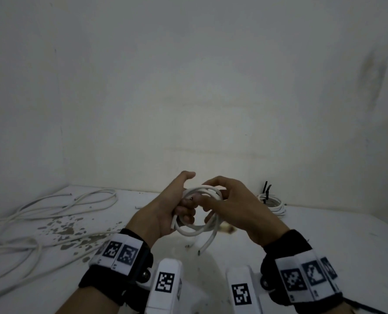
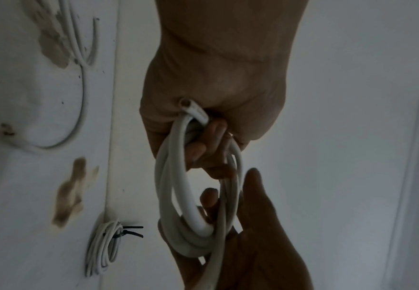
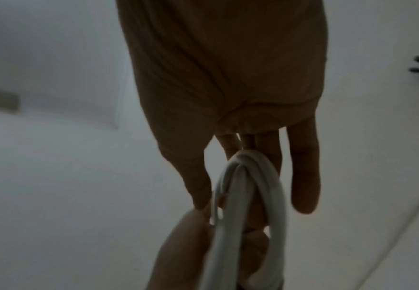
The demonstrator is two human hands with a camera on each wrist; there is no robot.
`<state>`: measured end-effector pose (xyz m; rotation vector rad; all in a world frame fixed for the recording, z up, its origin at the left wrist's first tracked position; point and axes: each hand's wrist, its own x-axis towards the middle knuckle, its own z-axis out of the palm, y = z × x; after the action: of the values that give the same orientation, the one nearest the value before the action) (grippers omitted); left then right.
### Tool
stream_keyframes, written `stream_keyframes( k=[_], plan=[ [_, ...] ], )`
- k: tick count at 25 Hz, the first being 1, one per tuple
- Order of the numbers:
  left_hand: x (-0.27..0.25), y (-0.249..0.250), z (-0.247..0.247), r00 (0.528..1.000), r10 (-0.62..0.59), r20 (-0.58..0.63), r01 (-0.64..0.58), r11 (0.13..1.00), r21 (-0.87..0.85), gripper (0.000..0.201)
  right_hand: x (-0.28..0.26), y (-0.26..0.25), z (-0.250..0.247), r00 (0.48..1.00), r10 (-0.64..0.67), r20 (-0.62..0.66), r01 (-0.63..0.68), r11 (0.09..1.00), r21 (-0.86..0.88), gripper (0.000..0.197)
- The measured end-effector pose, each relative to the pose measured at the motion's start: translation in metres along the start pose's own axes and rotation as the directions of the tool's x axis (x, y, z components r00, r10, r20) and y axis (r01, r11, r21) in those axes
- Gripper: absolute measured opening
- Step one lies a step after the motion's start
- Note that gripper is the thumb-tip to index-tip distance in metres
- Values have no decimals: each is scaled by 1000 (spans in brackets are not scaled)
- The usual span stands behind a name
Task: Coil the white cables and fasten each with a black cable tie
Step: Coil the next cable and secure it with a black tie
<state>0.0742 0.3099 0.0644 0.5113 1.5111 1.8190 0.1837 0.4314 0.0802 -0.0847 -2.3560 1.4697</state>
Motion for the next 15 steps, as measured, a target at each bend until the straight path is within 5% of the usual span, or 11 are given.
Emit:
stream_keyframes(
  k=[4,8,13,15],
  plan=[
    [-5,6,4,998,59,-6,-58,993,103,43,-2,3,-3,987,-153,-55,123,924,-361,27],
    [-6,10,8,987,137,-82,-122,979,166,44,0,2,-10,970,-210,-124,170,946,-276,19],
    [-4,1,10,987,140,-73,-120,966,229,47,8,13,-4,924,-371,-94,256,780,-571,17],
    [-4,1,6,994,107,-31,-98,975,199,55,8,13,-12,926,-372,-71,277,792,-544,6]
  ],
)
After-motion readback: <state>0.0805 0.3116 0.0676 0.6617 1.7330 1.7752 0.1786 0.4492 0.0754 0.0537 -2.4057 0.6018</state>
